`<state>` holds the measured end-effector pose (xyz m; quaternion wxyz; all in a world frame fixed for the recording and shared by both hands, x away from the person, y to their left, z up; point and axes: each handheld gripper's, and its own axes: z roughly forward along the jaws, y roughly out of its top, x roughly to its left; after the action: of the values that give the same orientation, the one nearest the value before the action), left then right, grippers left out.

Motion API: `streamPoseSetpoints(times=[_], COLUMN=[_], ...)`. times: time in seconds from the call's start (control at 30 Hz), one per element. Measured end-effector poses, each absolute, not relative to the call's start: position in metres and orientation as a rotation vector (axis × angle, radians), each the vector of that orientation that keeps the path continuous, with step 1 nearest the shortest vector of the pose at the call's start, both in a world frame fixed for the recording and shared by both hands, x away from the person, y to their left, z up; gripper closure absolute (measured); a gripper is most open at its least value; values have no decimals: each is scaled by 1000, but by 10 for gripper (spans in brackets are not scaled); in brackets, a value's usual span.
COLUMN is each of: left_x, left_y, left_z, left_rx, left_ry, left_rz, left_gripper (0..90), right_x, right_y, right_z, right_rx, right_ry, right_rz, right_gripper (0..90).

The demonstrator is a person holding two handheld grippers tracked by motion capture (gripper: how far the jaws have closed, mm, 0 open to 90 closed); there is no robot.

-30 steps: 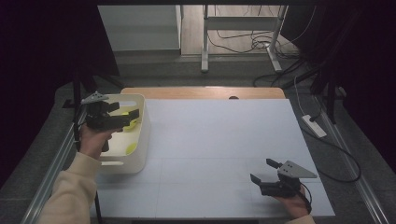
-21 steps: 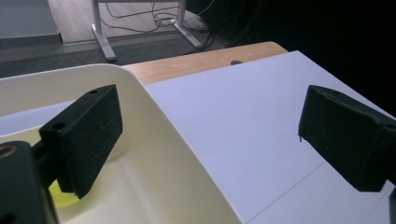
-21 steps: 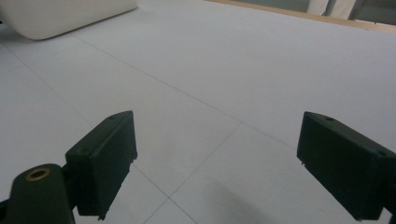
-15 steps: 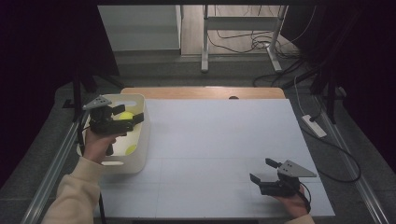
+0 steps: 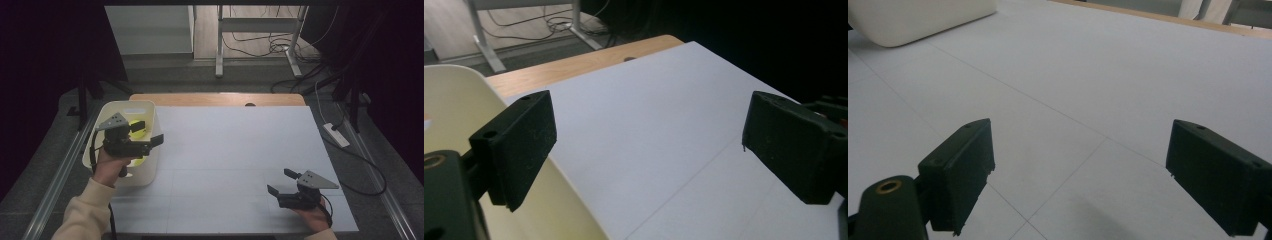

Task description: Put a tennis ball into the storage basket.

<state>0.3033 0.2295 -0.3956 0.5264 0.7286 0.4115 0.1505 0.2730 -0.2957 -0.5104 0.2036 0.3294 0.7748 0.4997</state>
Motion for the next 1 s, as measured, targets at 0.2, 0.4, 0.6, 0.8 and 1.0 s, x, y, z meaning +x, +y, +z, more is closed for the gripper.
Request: streamPoseSetpoints(times=[0.2, 0.4, 0.6, 0.8, 1.0], left_x=[290, 279, 271, 262, 245], left_y=[225, 220, 214, 204, 191], left_z=[-400, -408, -413, -417, -422], left_rx=[1755, 1762, 1772, 1767, 1771], left_ry=[936, 896, 854, 829, 778], left_rz=[350, 325, 316, 327, 310], left_gripper=[84, 95, 96, 118, 117], right_x=[274, 274, 274, 273, 270], right_y=[-296, -295, -294, -294, -294], right_z=[-510, -511, -511, -511, -509], right_rx=[922, 920, 917, 912, 908], right_ry=[2160, 2159, 2166, 2163, 2159], right_rz=[1388, 1387, 1375, 1372, 1363], right_gripper=[119, 119, 120, 119, 119])
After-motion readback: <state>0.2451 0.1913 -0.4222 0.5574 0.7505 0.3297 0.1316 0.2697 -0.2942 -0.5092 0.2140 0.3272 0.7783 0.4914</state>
